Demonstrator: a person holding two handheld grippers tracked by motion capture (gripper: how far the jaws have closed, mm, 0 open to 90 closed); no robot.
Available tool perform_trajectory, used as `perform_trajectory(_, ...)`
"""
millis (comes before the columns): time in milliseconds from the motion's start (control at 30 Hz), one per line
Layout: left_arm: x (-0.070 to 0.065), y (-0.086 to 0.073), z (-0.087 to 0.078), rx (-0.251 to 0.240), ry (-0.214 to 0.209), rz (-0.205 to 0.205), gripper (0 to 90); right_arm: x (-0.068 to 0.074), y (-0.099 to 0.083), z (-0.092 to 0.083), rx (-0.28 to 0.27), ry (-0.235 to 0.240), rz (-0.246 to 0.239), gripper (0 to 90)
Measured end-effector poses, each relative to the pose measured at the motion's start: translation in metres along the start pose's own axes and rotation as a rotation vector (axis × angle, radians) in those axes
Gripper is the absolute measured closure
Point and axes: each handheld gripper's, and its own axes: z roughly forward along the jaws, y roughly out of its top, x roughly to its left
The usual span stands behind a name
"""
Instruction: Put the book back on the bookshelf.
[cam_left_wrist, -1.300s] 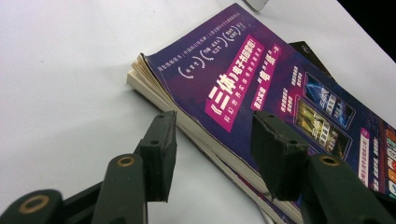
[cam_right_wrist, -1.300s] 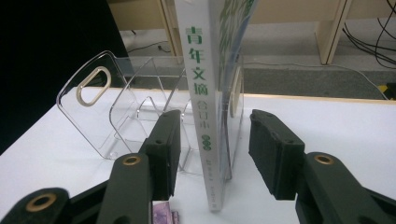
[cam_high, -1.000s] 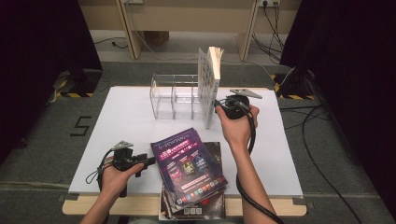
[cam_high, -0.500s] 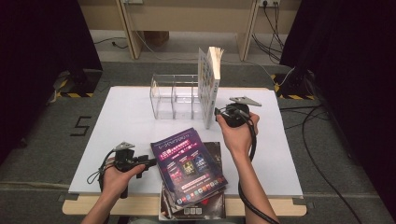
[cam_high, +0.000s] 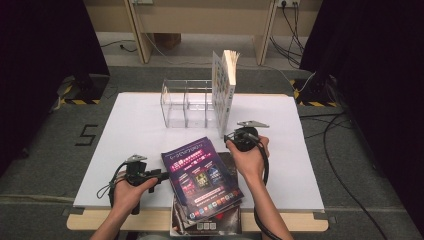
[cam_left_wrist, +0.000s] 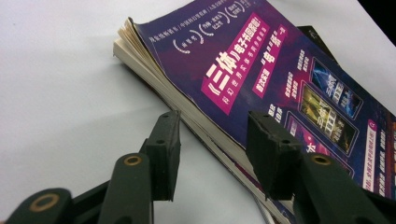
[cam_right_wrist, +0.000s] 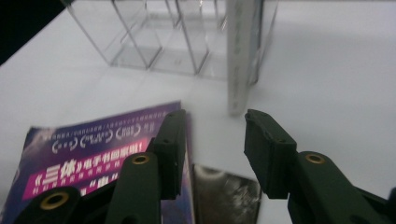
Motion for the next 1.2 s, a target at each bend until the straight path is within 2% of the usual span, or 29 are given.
perform_trajectory(300, 0.001, -0.003, 0.004, 0.01, 0.019, 0.0, 61.4, 0.001, -0.024, 0.032, 0.151, 0.061, 0.006, 64.5)
perform_trajectory(433, 0.0, -0.004, 0.005, 0.009, 0.027, -0.003, 62.0, 0.002, -0.03, 0.043, 0.198, 0.07, -0.01, 65.3)
perform_trajectory(500, 0.001, -0.004, 0.005, 0.009, 0.023, -0.01, 61.7, 0.002, -0.033, 0.048, 0.216, 0.078, -0.001, 65.2)
perform_trajectory(733, 0.0, -0.004, 0.006, 0.014, 0.022, -0.012, 63.4, 0.003, -0.037, 0.059, 0.245, 0.102, 0.002, 65.4)
perform_trajectory(933, 0.0, -0.004, 0.007, 0.025, 0.022, -0.002, 66.9, 0.005, -0.038, 0.059, 0.258, 0.145, 0.043, 68.7)
perform_trajectory(1033, -0.001, -0.005, 0.006, 0.023, 0.02, 0.004, 68.9, 0.003, -0.038, 0.059, 0.255, 0.15, 0.028, 68.8)
perform_trajectory(1067, -0.001, -0.005, 0.006, 0.024, 0.022, 0.006, 69.6, 0.001, -0.037, 0.057, 0.249, 0.15, 0.042, 69.5)
perform_trajectory(1133, 0.001, -0.006, 0.004, 0.026, 0.026, 0.004, 72.3, -0.003, -0.035, 0.054, 0.229, 0.141, 0.044, 77.1)
perform_trajectory(1200, 0.0, -0.006, 0.003, 0.032, 0.035, 0.004, 77.5, -0.008, -0.032, 0.049, 0.225, 0.112, 0.045, 83.6)
